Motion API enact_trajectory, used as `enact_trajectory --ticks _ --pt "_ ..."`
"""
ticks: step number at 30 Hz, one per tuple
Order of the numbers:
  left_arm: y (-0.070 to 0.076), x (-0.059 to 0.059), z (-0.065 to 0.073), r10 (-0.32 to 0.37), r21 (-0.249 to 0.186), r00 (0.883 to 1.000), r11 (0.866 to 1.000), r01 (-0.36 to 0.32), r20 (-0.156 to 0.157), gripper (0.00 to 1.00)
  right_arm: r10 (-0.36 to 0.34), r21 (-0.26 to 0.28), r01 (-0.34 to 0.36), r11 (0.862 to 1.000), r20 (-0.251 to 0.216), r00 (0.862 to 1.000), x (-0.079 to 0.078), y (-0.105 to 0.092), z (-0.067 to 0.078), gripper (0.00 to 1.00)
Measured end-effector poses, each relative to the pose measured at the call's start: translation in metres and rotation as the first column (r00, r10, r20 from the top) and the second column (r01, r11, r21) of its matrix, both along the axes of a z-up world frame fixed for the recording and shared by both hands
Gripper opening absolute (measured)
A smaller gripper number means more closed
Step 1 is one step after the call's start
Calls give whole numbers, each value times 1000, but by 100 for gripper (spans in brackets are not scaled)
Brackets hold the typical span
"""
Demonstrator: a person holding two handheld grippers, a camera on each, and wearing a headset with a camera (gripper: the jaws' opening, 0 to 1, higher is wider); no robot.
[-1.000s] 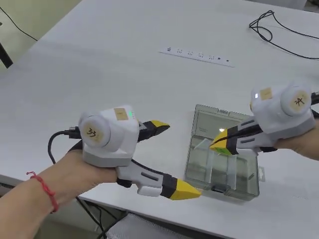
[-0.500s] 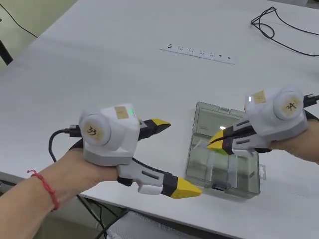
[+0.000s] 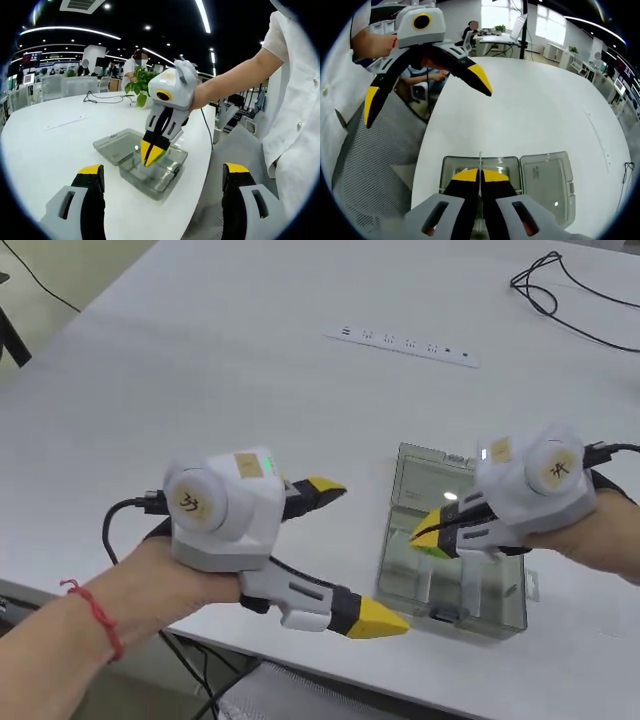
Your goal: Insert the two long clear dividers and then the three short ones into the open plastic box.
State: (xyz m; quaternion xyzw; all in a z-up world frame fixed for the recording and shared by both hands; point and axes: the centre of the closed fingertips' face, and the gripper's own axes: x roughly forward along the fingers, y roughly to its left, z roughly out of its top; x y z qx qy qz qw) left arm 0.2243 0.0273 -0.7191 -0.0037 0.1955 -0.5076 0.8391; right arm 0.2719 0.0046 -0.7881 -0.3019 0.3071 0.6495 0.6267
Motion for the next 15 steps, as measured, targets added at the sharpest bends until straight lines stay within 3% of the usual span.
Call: enact_trajectory --ticks 15 --pt "3 1 -5 -10 13 1000 1000 10 -5 100 3 -62 -4 998 -17 1000 -2 5 -18 2"
